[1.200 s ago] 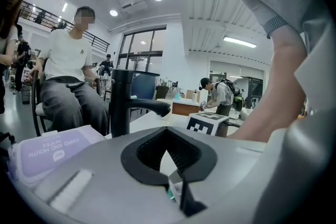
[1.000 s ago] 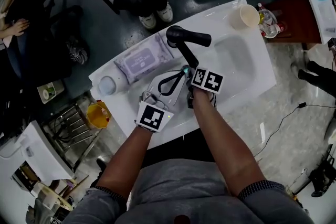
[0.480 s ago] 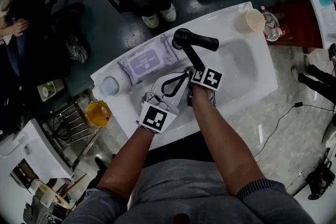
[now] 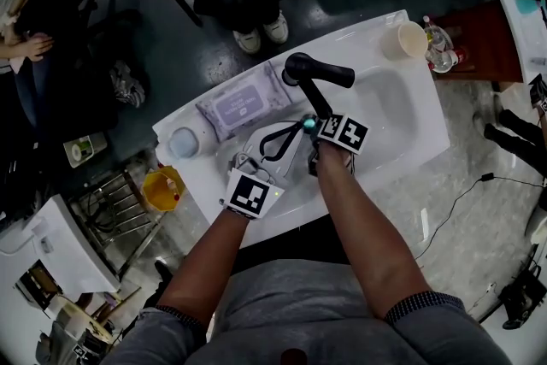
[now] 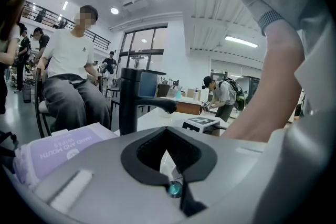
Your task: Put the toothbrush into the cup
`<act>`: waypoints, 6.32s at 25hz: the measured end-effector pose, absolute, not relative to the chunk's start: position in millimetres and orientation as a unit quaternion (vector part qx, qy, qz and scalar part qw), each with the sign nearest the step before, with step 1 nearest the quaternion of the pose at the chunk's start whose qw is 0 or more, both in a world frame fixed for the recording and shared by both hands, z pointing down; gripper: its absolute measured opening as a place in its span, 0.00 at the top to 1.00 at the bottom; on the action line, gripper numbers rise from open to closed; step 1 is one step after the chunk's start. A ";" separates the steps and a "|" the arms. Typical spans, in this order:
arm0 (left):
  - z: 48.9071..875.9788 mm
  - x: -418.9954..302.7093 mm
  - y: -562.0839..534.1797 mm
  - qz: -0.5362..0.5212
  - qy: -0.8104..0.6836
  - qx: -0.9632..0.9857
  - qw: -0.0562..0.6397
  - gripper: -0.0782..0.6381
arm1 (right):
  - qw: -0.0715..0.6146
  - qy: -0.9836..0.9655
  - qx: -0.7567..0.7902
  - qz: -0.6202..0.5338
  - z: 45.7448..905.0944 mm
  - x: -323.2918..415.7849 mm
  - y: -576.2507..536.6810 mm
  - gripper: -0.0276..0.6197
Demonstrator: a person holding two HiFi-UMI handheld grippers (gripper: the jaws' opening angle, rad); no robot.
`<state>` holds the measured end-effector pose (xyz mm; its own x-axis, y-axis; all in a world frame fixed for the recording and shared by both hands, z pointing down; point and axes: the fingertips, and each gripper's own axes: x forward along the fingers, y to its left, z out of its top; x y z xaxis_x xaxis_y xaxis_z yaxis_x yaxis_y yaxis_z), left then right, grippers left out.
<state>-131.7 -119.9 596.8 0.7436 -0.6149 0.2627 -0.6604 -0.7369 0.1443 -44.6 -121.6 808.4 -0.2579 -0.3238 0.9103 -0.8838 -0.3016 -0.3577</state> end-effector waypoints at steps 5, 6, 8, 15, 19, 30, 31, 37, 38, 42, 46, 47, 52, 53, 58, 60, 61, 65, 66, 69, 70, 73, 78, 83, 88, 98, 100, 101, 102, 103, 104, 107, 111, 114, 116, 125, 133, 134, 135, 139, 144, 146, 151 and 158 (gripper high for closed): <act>590.3 -131.5 -118.1 0.098 -0.343 0.928 0.110 0.88 | 0.216 -0.552 0.568 0.571 791.5 -38.3 -126.8 0.90; 588.1 -130.6 -117.3 0.097 -0.342 0.928 0.109 0.88 | 0.212 -0.554 0.568 0.570 787.9 -37.8 -126.8 0.90; 583.6 -128.5 -115.0 0.096 -0.338 0.930 0.106 0.88 | 0.205 -0.557 0.569 0.569 780.4 -36.7 -125.7 0.90; 566.5 -124.2 -105.3 0.087 -0.331 0.935 0.098 0.88 | 0.182 -0.567 0.575 0.561 751.6 -30.0 -116.5 0.93; 555.7 -122.3 -100.0 0.085 -0.321 0.940 0.080 0.88 | 0.171 -0.573 0.577 0.556 734.3 -26.7 -110.3 0.93; 531.7 -131.8 -91.8 0.084 -0.321 0.942 0.052 0.88 | 0.152 -0.628 0.560 0.518 670.4 -32.5 -103.6 0.93; 530.8 -132.3 -91.5 0.085 -0.321 0.942 0.050 0.88 | 0.150 -0.634 0.557 0.515 664.8 -33.0 -104.0 0.93; 525.9 -125.9 -94.0 0.089 -0.338 0.935 0.064 0.88 | 0.153 -0.673 0.528 0.494 639.3 -34.1 -109.1 0.93; 526.2 -123.0 -94.5 0.091 -0.338 0.935 0.060 0.88 | 0.156 -0.680 0.523 0.489 636.3 -33.3 -109.8 0.93; 522.4 -111.8 -94.7 0.093 -0.350 0.930 0.058 0.88 | 0.166 -0.716 0.497 0.462 619.5 -31.6 -112.4 0.93; 512.7 -98.5 -95.1 0.089 -0.366 0.924 0.063 0.88 | 0.170 -0.753 0.471 0.428 595.6 -26.4 -116.9 0.93; 509.9 -94.9 -94.9 0.087 -0.369 0.923 0.064 0.88 | 0.169 -0.760 0.465 0.421 589.5 -24.2 -117.4 0.93; 499.1 -73.8 -92.9 0.083 -0.378 0.920 0.068 0.88 | 0.165 -0.799 0.438 0.376 554.1 -10.6 -119.5 0.93; 496.9 -69.5 -93.1 0.081 -0.379 0.919 0.070 0.88 | 0.165 -0.808 0.432 0.364 546.7 -7.9 -119.6 0.93; 483.8 -48.4 -94.1 0.072 -0.385 0.917 0.077 0.88 | 0.168 -0.849 0.401 0.301 512.0 3.4 -115.7 0.93; 476.0 -39.3 -95.5 0.066 -0.388 0.916 0.080 0.88 | 0.165 -0.863 0.390 0.276 498.5 8.3 -114.7 0.93; 470.2 -34.3 -97.0 0.062 -0.388 0.916 0.080 0.88 | 0.163 -0.870 0.385 0.263 491.8 10.8 -114.9 0.93; 460.3 -18.6 -96.7 0.059 -0.392 0.915 0.070 0.88 | 0.148 -0.892 0.368 0.217 466.4 21.4 -111.1 0.93; 459.9 -15.3 -95.7 0.059 -0.393 0.915 0.067 0.88 | 0.145 -0.897 0.363 0.205 460.6 23.6 -109.8 0.93; 450.9 -6.1 -95.8 0.054 -0.402 0.912 0.063 0.88 | 0.135 -0.912 0.348 0.170 443.5 29.5 -107.3 0.93; 447.0 -3.4 -95.4 0.052 -0.406 0.911 0.062 0.88 | 0.132 -0.916 0.343 0.160 437.7 31.6 -106.0 0.93; 435.3 4.6 -94.5 0.047 -0.417 0.906 0.057 0.88 | 0.119 -0.927 0.330 0.132 420.2 38.9 -102.5 0.93; 414.6 23.1 -91.6 0.038 -0.422 0.905 0.044 0.88 | 0.096 -0.940 0.313 0.097 396.4 53.7 -98.5 0.93; 396.7 40.9 -95.6 0.026 -0.426 0.904 0.037 0.88 | 0.087 -0.943 0.315 0.064 380.4 70.9 -101.0 0.93; 392.1 53.2 -109.1 0.019 -0.419 0.907 0.030 0.88 | 0.086 -0.941 0.322 0.057 376.9 84.0 -114.1 0.93; 388.9 55.8 -146.2 0.009 -0.397 0.917 0.035 0.88 | 0.079 -0.933 0.347 0.060 374.0 90.0 -152.3 0.93; 391.0 54.1 -153.6 0.009 -0.391 0.920 0.036 0.88 | 0.081 -0.931 0.352 0.061 374.7 87.7 -161.0 0.93; 393.6 52.3 -157.7 0.010 -0.389 0.920 0.035 0.88 | 0.081 -0.929 0.355 0.063 375.2 86.7 -165.3 0.93; 395.9 50.6 -161.7 0.011 -0.387 0.921 0.036 0.88 | 0.081 -0.928 0.359 0.064 376.0 85.7 -169.3 0.93; 397.3 49.2 -165.5 0.010 -0.384 0.922 0.037 0.88 | 0.082 -0.926 0.362 0.065 376.9 84.9 -173.0 0.93; 398.5 47.8 -169.2 0.008 -0.381 0.924 0.037 0.88 | 0.082 -0.925 0.366 0.067 378.0 83.9 -176.5 0.93; 401.1 44.9 -177.7 0.006 -0.369 0.929 0.032 0.88 | 0.083 -0.920 0.377 0.070 381.1 81.6 -185.8 0.93; 407.7 45.4 -187.0 0.001 -0.362 0.932 0.038 0.88 | 0.082 -0.914 0.390 0.073 384.5 82.0 -200.4 0.93; 410.2 44.4 -196.7 0.006 -0.371 0.927 0.048 0.88 | 0.079 -0.915 0.388 0.074 385.0 81.7 -214.3 0.93; 413.1 44.6 -204.6 0.003 -0.379 0.924 0.052 0.88 | 0.078 -0.917 0.385 0.070 384.2 81.8 -225.6 0.93; 427.9 53.7 -242.8 0.001 -0.420 0.906 0.053 0.88 | 0.072 -0.926 0.365 0.061 395.9 91.3 -274.8 0.93; 448.8 64.6 -268.8 0.001 -0.442 0.895 0.058 0.88 | 0.074 -0.932 0.349 0.063 424.9 93.4 -300.3 0.93; 451.6 64.9 -272.2 0.001 -0.444 0.894 0.059 0.88 | 0.075 -0.932 0.348 0.064 428.9 92.9 -303.3 0.93; 453.9 65.1 -275.4 0.001 -0.446 0.893 0.061 0.88 | 0.076 -0.933 0.347 0.065 433.3 92.4 -306.2 0.93; 469.1 65.8 -286.8 0.010 -0.454 0.889 0.063 0.88 | 0.085 -0.933 0.341 0.069 452.1 91.0 -316.2 0.93; 485.7 65.1 -298.2 0.017 -0.460 0.885 0.066 0.88 | 0.102 -0.934 0.333 0.076 476.6 88.0 -322.5 0.93; 492.5 63.8 -301.1 0.017 -0.463 0.883 0.071 0.88 | 0.110 -0.934 0.331 0.081 487.1 86.8 -323.8 0.93; 506.3 61.8 -306.6 0.021 -0.469 0.879 0.080 0.88 | 0.128 -0.931 0.329 0.097 509.8 86.6 -326.7 0.93; 517.8 61.7 -311.1 0.025 -0.470 0.878 0.087 0.88 | 0.154 -0.926 0.325 0.112 534.0 84.2 -328.3 0.93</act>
